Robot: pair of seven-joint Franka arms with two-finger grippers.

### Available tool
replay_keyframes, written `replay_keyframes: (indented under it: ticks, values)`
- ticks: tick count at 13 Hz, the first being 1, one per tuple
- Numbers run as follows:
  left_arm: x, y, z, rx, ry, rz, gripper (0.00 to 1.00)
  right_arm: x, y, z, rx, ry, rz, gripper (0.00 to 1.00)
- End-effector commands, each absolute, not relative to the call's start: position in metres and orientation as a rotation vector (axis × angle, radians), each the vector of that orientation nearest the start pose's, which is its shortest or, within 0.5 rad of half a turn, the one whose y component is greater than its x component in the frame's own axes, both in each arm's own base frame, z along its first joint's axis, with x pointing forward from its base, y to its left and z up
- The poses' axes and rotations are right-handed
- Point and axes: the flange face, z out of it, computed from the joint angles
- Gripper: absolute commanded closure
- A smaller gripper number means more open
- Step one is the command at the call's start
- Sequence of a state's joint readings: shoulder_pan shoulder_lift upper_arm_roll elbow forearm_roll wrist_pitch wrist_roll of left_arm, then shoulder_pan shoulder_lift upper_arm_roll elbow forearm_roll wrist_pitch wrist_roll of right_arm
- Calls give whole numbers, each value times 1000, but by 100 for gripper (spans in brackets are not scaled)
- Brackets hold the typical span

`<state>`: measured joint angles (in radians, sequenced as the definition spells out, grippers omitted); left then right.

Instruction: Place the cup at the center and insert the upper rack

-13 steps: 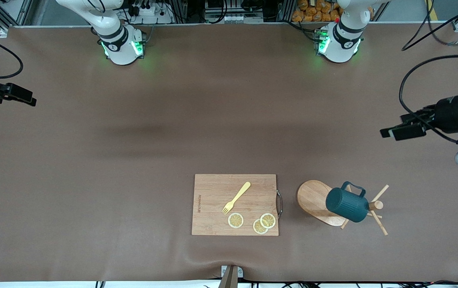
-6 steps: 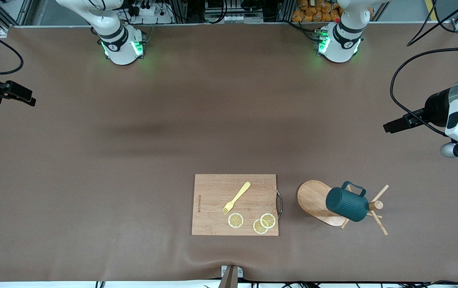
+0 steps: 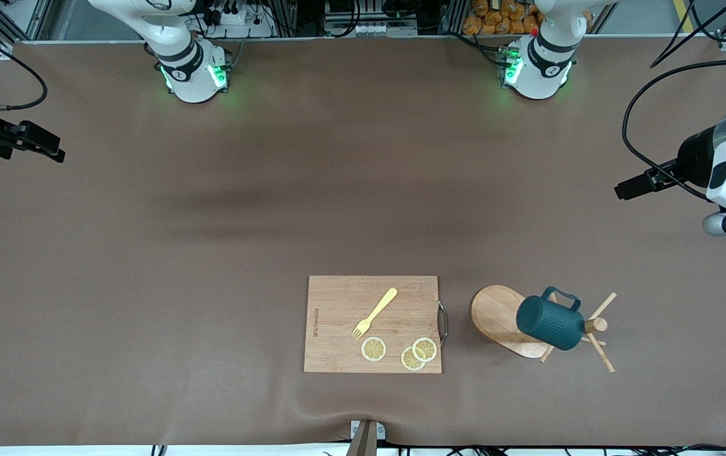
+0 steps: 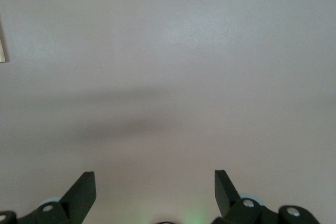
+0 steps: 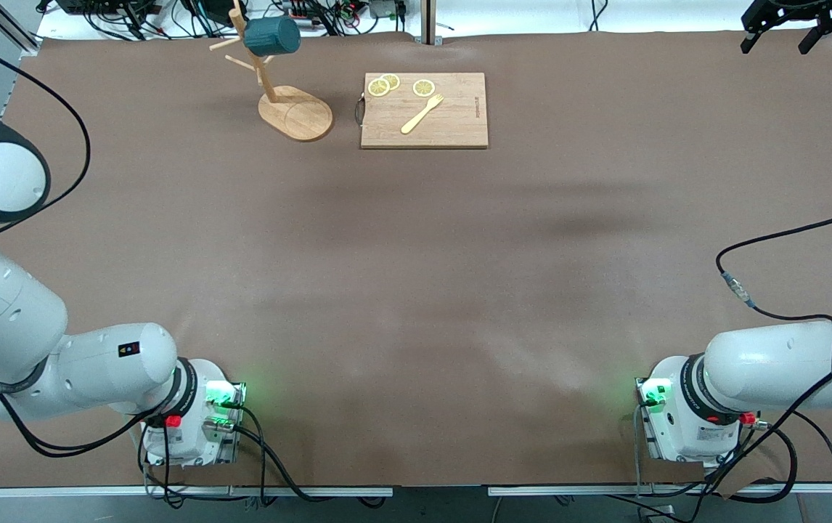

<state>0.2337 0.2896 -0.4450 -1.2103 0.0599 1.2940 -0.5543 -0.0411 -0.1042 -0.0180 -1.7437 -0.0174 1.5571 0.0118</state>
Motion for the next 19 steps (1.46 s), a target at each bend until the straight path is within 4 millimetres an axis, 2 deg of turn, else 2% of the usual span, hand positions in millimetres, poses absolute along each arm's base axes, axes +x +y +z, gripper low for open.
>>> replay_keyframes:
  ticks: [1, 3, 7, 9, 10, 12, 14, 16, 17, 19]
  values:
    - [585, -80, 620, -3037, -520, 262, 0, 508, -26, 600, -3150, 98, 109, 0]
    - [580, -77, 627, -3035, -527, 242, 0, 509, -23, 600, -3151, 91, 107, 0]
    - [577, -72, 625, -3040, -462, 233, 0, 509, -20, 599, -3151, 81, 104, 0]
    - [571, -55, 613, -3049, -374, 174, 0, 509, -20, 599, -3146, 83, 104, 0]
    - [567, -40, 606, -3055, -346, 161, 0, 509, -22, 599, -3141, 88, 104, 0]
    - [553, -33, 597, -3063, -340, 154, 0, 508, -24, 598, -3139, 93, 108, 0]
    - [542, -34, 592, -3069, -307, 94, 0, 508, -27, 598, -3138, 95, 111, 0]
    - [540, -38, 594, -3073, -296, 99, 0, 506, -29, 599, -3137, 93, 123, 0]
    - [539, -31, 598, -3090, -320, 93, 0, 504, -28, 601, -3137, 93, 116, 0]
    - [527, -36, 610, -3102, -339, 109, 0, 505, -29, 602, -3137, 95, 111, 0]
